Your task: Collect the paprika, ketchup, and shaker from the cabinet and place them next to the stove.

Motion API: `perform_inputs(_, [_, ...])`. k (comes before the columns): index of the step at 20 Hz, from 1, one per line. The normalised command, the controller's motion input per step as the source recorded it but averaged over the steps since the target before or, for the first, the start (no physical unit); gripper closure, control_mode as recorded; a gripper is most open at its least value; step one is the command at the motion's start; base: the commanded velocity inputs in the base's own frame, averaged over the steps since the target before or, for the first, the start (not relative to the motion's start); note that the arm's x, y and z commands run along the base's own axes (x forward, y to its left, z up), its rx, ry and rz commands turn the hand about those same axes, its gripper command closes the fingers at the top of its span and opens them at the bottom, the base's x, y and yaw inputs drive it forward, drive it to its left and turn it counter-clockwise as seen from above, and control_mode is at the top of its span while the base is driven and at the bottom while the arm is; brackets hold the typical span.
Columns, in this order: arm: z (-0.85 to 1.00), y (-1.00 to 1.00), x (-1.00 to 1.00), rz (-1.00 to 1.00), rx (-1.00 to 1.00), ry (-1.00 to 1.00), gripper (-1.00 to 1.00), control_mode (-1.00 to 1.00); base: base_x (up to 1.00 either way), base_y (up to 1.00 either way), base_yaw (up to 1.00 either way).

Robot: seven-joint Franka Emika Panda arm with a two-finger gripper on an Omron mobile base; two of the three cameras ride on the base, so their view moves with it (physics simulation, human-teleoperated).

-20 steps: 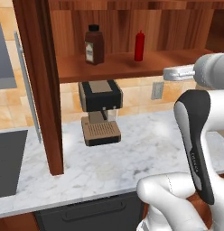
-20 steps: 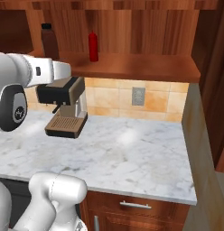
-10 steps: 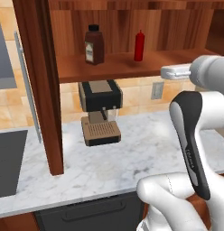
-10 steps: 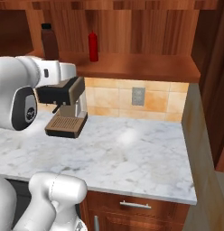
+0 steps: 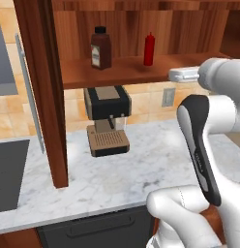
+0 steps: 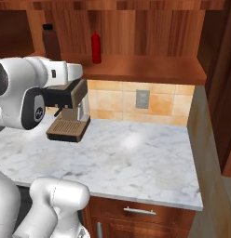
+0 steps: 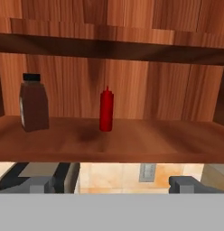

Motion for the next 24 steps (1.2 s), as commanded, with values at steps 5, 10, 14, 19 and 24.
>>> perform_inputs(5, [0.00,0.14,0.53,0.00,0.00,0.00,-1.00,-1.00,0.00,0.00,0.00])
perform_inputs(10, [0.00,0.11,0.44,0.00,0.00,0.00,-1.00,-1.00,0.00,0.00,0.00])
perform_inputs(14, [0.00,0.02,0.52,0.00,0.00,0.00,-1.00,-1.00,0.00,0.00,0.00])
perform_inputs(19, [0.15,0.00,0.60,0.00,0.03,0.00,-1.00,-1.00,0.00,0.00,0.00])
perform_inputs(24, [0.23,0.00,0.61,0.00,0.02,0.00,-1.00,-1.00,0.00,0.00,0.00])
